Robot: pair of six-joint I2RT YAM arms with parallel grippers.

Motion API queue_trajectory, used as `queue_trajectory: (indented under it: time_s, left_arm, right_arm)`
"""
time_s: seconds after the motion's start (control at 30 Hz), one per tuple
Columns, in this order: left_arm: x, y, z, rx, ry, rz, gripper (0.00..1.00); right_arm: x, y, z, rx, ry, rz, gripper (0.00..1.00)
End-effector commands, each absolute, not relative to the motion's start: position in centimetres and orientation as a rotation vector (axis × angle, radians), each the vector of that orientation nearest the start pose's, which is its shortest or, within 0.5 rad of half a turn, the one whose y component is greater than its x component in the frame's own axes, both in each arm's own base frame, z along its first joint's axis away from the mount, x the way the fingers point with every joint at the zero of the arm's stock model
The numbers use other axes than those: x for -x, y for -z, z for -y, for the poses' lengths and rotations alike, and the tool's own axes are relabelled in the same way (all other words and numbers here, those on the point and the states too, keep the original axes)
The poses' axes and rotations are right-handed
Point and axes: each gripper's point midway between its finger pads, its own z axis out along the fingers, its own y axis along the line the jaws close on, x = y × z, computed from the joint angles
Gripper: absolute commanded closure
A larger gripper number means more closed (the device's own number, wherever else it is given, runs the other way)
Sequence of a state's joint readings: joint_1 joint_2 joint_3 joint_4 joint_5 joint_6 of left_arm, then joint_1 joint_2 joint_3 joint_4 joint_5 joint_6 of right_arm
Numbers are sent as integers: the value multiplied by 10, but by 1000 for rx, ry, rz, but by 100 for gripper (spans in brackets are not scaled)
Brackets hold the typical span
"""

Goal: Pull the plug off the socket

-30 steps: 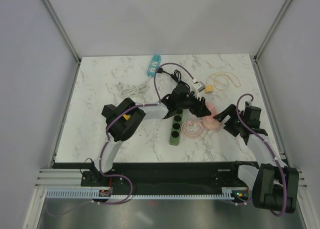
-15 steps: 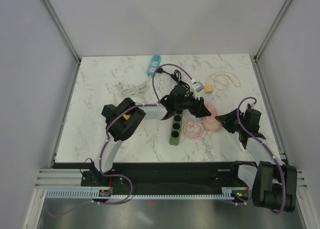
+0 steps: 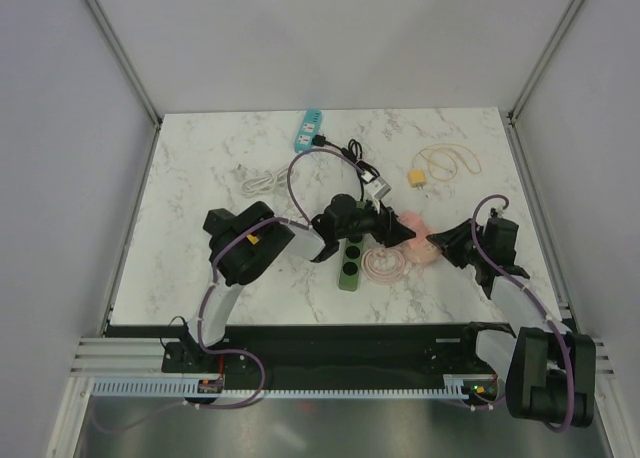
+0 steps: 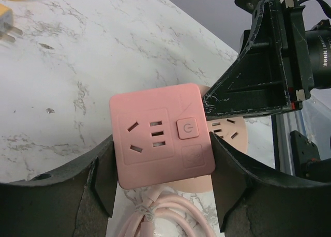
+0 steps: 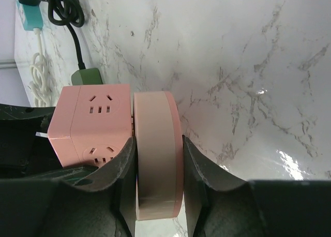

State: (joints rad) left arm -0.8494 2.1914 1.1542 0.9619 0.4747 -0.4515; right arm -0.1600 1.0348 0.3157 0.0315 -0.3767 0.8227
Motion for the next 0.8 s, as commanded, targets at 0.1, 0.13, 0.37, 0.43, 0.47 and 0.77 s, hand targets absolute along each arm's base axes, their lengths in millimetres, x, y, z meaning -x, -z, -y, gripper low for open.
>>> queue_trajectory:
  time_s: [0.1, 0.13, 0.37, 0.43, 0.47, 0.77]
  left_arm:
    - [-307, -198, 477, -600, 1463, -1350, 98]
    - [-303, -193, 478, -616, 1508, -1353, 98]
    - [-311, -192, 486, -732, 1124, -1417, 98]
    - [-302, -197, 485, -760, 1162, -1383, 98]
    - [-301, -199, 482, -749, 1197, -1374, 98]
    - [-307, -226, 440, -689, 1145, -1293, 98]
  right_arm:
    - [-244, -8, -4, -999, -366, -2267, 100]
    - [-244, -8, -3, -987, -360, -2271, 100]
    - [-246, -15, 4, -971, -313, -2246, 100]
    - [-249, -17, 4, -966, -313, -2246, 100]
    - [-250, -17, 4, -968, -314, -2246, 100]
    - [-288, -58, 10, -919, -356, -2118, 100]
